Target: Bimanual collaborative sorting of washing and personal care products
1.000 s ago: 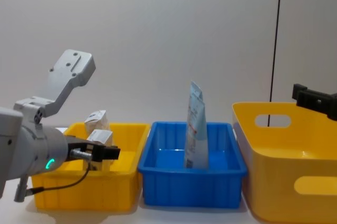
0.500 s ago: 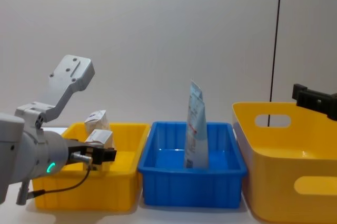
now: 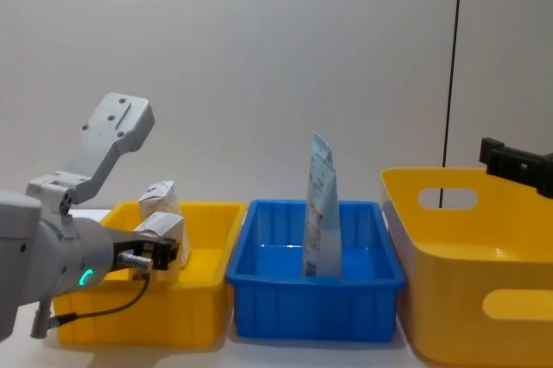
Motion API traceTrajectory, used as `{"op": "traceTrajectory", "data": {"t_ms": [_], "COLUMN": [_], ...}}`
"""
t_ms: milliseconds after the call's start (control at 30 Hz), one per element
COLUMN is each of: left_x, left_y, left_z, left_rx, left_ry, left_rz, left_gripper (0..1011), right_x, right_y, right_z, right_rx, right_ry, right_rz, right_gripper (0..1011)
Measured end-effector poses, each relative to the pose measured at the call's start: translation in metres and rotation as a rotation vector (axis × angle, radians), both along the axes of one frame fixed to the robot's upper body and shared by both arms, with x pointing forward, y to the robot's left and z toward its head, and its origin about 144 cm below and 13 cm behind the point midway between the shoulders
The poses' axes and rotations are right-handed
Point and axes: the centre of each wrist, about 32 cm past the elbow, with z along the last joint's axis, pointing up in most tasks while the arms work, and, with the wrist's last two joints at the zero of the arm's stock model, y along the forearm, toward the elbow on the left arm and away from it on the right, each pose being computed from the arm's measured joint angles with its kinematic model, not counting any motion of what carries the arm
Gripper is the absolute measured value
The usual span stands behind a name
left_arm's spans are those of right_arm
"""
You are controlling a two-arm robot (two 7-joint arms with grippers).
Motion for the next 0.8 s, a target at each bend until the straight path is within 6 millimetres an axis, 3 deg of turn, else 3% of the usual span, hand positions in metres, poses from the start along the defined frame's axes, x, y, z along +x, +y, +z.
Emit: {"op": "traceTrajectory", "data": {"t_ms": [467, 800], "left_x": [0.0, -0.006], "left_y": [0.0, 0.002], "left_z": [-0.004, 0.011], "left_rx": [-0.011, 0.036], "left_ry": [-0.001, -0.024], "left_rz": [0.011, 0.011], "left_gripper": [365, 365], "right_x": [0.0, 0.0], "right_y": [0.0, 0.0], "right_z": [0.0, 0.0], "right_rx": [0.0, 0.0], "right_ry": [0.0, 0.0], "right_rz": [0.0, 0.0], "right_gripper": [1000, 1000]}}
